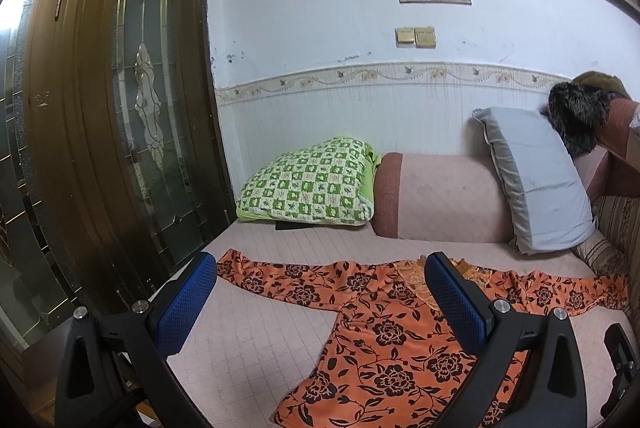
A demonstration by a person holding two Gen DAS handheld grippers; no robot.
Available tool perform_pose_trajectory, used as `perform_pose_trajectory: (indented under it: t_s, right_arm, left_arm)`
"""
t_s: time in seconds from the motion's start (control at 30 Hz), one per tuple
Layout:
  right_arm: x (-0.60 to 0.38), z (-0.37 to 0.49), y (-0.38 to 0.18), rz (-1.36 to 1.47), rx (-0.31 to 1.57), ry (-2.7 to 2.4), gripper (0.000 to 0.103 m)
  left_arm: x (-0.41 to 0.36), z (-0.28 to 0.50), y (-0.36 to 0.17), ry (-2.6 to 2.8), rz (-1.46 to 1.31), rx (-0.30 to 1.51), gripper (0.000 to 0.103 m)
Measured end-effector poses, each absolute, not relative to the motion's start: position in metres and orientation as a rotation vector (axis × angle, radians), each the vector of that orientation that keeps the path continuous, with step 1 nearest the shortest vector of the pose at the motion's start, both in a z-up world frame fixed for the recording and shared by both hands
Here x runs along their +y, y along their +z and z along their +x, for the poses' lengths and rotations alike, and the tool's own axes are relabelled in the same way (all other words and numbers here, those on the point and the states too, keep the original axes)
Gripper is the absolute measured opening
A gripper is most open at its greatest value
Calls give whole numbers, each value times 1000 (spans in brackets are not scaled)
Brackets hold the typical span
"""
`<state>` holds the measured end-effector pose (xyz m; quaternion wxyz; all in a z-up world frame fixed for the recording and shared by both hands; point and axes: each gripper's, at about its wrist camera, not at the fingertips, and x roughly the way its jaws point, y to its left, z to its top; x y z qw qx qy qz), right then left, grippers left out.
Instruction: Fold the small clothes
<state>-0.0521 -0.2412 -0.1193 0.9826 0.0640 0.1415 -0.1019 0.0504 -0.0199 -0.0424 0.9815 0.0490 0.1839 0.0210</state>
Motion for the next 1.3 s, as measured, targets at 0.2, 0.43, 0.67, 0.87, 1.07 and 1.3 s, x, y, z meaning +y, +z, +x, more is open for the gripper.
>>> perform_pose_trajectory:
  t_s: [0.2, 0.43, 0.67, 0.87, 1.07, 1.3]
  right_arm:
    - [-271, -31, -142, 153, 337, -257, 102]
    - [-335, 4, -183, 220, 433, -362, 102]
    - [-432, 29, -228, 287, 540, -516, 102]
    - [-566, 18, -274, 552, 604, -636, 102]
    - [-686, 11, -336, 993, 515, -630, 102]
    - [-745, 41, -404, 1383, 320, -599, 90]
  left_arm:
    - [-41, 84, -66, 29, 132, 426, 103]
    - [-80, 142, -109, -5, 176, 513, 103]
    - [-134, 215, -173, -67, 177, 641, 103]
    - [-185, 274, -268, -186, 141, 875, 103]
    - [-202, 293, -339, -202, 206, 983, 103]
    - [-182, 307, -351, -154, 220, 967, 103]
